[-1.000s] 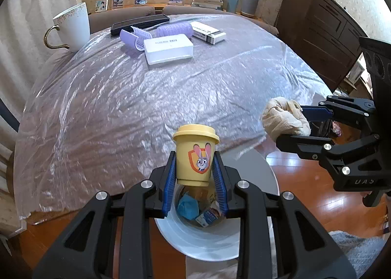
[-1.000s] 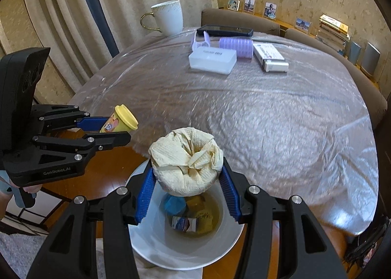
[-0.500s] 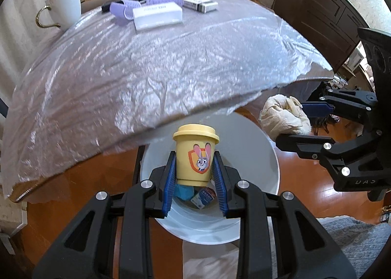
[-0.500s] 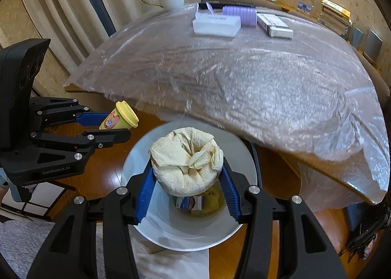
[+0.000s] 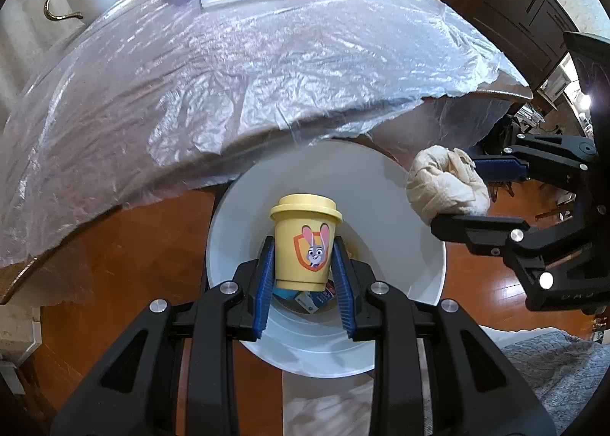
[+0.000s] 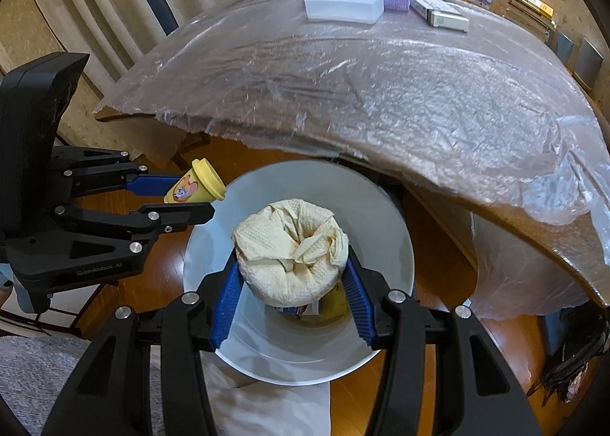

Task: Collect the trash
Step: 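Carry the yellow cup and beige ball with both tools over the white bin, then lower both tools into the bin and open them to drop the items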

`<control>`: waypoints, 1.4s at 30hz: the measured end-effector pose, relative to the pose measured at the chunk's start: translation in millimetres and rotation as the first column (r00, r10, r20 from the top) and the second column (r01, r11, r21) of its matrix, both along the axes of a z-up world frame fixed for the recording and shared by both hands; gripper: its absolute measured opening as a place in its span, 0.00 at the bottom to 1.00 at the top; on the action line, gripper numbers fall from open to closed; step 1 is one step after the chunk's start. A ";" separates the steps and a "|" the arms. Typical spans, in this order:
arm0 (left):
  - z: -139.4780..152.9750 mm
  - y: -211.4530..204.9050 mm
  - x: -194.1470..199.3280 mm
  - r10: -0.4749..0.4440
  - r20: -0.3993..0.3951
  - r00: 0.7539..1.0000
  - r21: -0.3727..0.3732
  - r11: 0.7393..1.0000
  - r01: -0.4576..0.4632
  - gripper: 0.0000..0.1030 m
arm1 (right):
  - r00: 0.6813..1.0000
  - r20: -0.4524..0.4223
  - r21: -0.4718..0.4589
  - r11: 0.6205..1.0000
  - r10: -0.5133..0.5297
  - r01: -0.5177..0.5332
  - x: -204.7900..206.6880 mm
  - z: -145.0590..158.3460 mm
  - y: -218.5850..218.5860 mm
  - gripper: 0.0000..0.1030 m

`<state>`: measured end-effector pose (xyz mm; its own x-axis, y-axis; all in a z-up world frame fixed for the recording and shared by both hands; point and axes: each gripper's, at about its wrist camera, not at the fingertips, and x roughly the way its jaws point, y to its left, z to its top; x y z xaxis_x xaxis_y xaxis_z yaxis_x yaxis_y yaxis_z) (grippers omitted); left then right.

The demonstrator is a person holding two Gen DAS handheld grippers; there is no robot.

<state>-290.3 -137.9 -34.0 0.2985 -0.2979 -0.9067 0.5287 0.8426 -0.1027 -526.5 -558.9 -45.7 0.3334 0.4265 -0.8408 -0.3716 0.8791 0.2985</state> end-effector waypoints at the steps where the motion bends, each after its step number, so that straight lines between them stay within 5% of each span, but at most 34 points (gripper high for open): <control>1: -1.4 -0.1 0.2 -0.001 -0.004 1.000 0.002 1.000 0.001 0.30 | 1.000 -0.004 -0.002 1.000 0.001 -0.001 2.5 -2.1 2.5 0.49; 21: -80.3 -22.3 2.4 -0.033 -0.070 0.997 0.132 0.990 0.042 0.30 | 0.997 -0.071 -0.061 0.998 0.004 -0.008 21.2 -50.7 18.0 0.48; 42: -111.6 -26.8 13.2 -0.072 -0.097 0.993 0.213 0.973 0.091 0.30 | 0.990 -0.139 -0.100 0.995 -0.037 0.023 27.0 -98.7 16.7 0.49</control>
<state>-277.1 -164.7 -145.7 0.1974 -0.1114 -0.9740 0.5935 0.8044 0.0283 -499.5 -542.2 -144.4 0.2204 0.3312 -0.9175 -0.3047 0.9169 0.2578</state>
